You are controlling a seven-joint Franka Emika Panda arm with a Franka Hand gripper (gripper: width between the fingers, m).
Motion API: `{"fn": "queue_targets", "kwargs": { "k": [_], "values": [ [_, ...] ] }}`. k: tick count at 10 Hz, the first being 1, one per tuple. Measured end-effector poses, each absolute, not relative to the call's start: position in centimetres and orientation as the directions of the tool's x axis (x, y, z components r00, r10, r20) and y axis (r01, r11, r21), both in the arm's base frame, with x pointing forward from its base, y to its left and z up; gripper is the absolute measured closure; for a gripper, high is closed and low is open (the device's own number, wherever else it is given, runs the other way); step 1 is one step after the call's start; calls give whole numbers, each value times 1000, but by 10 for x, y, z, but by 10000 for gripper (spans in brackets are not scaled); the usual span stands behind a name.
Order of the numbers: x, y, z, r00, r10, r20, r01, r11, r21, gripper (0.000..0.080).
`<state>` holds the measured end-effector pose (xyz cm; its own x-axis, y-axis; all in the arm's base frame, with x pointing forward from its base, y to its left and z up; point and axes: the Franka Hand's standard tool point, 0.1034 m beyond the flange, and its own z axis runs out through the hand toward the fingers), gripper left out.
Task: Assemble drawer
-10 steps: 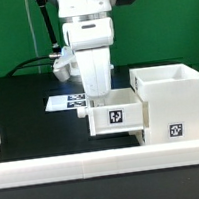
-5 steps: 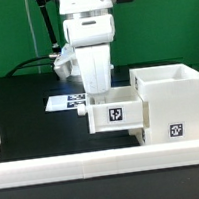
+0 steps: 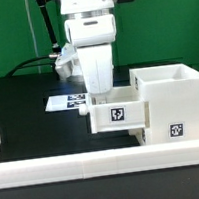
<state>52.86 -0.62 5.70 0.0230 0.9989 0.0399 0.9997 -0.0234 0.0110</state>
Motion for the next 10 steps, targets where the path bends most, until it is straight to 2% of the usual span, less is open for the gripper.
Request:
{"fn": "queue_targets", "kwargs": {
  "k": [4,10],
  "values": [
    [528,-2,57,5,999,34,1000,-4,-6,757],
    [530,0,56,-22,999,37,1000,22,1,757]
  ]
}}
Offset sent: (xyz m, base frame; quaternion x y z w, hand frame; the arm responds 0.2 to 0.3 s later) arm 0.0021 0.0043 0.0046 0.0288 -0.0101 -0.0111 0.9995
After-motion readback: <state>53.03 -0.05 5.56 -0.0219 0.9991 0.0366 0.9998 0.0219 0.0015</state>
